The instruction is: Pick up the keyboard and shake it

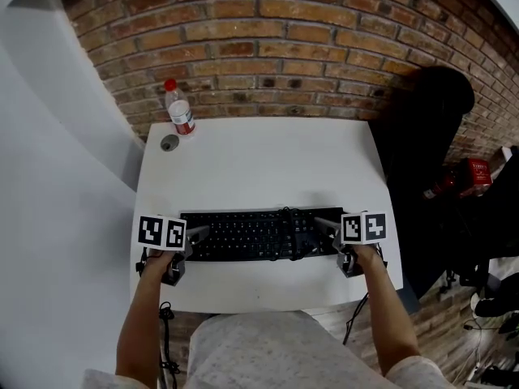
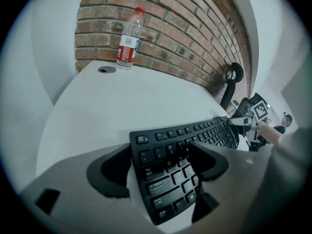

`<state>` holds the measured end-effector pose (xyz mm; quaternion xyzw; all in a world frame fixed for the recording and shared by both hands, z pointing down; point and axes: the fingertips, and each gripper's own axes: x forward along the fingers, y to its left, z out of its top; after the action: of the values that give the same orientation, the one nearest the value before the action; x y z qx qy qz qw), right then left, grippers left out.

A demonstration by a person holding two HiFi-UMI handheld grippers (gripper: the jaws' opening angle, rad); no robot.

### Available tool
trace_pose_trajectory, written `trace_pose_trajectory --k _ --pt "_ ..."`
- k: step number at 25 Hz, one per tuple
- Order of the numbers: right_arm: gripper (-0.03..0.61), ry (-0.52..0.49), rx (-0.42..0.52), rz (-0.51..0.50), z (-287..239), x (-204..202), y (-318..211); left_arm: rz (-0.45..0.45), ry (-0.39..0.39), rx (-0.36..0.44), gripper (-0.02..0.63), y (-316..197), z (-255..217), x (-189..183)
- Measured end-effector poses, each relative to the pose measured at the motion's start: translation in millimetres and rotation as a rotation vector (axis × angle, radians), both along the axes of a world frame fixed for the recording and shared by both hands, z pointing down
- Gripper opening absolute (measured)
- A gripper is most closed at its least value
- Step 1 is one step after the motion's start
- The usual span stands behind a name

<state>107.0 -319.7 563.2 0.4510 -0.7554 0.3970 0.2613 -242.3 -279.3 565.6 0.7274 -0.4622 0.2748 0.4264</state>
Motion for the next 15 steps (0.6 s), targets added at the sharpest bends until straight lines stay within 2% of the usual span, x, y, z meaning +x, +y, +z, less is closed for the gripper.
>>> trace_pose_trajectory --k 5,15 --pt "0.382 0.007 0.006 0.029 -0.3 3.0 -0.7 -0.012 -0.001 0.014 0.351 0.5 -0.3 -0.7" --pt "0.371 0.021 0.017 0.049 -9.3 7.2 1.6 -0.009 -0.008 0.047 0.348 0.6 -6.8 0.7"
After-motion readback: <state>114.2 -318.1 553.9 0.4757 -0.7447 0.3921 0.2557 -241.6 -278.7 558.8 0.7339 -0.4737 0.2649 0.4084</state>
